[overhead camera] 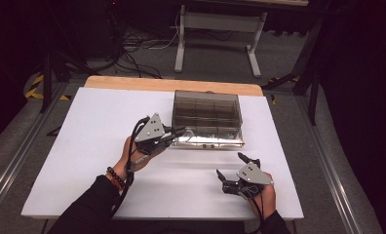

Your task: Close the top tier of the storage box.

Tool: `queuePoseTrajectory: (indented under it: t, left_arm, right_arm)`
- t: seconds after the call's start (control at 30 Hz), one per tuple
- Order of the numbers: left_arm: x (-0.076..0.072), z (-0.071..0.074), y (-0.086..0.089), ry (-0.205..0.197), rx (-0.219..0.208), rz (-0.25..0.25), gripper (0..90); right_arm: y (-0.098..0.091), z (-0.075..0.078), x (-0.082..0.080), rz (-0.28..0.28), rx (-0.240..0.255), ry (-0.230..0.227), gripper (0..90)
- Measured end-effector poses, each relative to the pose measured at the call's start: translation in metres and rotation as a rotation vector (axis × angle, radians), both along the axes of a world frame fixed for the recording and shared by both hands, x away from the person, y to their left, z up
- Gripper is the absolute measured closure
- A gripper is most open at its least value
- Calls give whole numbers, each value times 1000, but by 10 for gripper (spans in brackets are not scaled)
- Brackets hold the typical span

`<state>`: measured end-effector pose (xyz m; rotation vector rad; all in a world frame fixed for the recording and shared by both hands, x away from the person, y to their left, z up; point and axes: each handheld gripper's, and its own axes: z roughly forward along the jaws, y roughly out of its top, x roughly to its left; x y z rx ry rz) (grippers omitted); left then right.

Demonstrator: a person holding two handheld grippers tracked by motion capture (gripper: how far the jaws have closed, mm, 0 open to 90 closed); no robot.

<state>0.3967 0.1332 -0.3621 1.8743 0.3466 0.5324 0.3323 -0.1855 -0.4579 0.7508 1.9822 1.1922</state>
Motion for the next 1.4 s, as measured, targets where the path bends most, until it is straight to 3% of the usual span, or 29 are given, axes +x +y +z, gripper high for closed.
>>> queuePoseTrajectory:
  t: [0.3,0.77,1.0,1.4]
  left_arm:
    - [8,2,-9,-5,2,6,860]
    - [13,-5,-14,34,1,-7,858]
    - [17,-16,-11,65,-5,15,857]
    - [25,-31,-8,78,37,68,852]
  right_arm:
    - [2,-1,0,11,-6,6,100]
    - [3,-2,0,23,-17,18,100]
    - [3,-3,0,24,-22,24,100]
    - [4,-5,1,24,-29,32,100]
